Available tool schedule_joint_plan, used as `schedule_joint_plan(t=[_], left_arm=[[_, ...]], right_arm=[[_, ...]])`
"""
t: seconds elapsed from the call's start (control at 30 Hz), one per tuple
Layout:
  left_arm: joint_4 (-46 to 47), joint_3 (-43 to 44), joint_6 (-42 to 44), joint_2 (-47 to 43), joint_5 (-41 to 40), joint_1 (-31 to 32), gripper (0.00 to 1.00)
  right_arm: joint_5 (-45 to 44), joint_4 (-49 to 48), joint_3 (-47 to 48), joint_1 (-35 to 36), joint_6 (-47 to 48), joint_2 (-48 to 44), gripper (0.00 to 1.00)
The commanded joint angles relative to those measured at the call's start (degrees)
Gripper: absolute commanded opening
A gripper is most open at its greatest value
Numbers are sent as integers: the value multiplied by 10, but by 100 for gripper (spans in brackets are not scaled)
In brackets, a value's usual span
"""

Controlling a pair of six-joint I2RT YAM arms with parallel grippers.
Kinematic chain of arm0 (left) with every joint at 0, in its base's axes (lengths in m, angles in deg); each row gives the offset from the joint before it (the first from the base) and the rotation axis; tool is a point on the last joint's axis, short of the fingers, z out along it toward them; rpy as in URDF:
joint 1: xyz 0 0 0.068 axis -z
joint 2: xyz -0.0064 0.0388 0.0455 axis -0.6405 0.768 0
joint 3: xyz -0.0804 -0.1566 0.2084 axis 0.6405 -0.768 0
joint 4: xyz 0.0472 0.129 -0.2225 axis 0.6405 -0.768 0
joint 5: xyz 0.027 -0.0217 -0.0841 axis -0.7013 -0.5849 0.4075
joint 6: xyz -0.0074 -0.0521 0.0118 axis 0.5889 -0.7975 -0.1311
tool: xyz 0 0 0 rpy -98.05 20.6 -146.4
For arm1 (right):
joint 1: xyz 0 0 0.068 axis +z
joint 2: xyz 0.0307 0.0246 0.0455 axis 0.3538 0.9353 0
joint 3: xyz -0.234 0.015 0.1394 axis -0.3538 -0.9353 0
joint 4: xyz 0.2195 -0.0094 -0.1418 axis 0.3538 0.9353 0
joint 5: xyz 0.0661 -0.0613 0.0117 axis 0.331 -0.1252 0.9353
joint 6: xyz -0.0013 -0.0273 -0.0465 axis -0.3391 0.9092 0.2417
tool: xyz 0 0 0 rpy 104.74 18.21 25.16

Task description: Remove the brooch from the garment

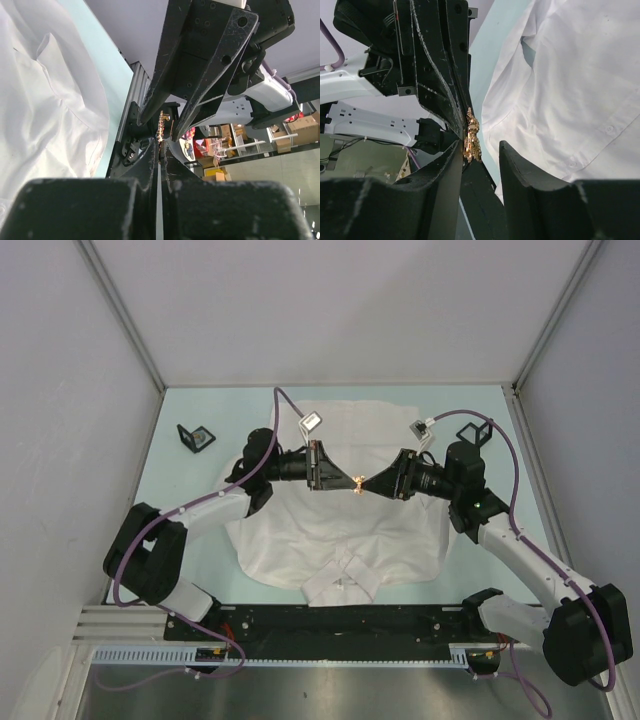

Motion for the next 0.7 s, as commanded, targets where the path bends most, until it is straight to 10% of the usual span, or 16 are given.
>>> schedule_joint_plan(t=[0.0,0.67], left_arm=[[59,-9,-20,4,13,-11,0],[82,-19,-35,4,16,-12,0]], right_arm=[[6,-47,-1,3,-16,-10,40],[7,-65,-1,15,-21,12,26]])
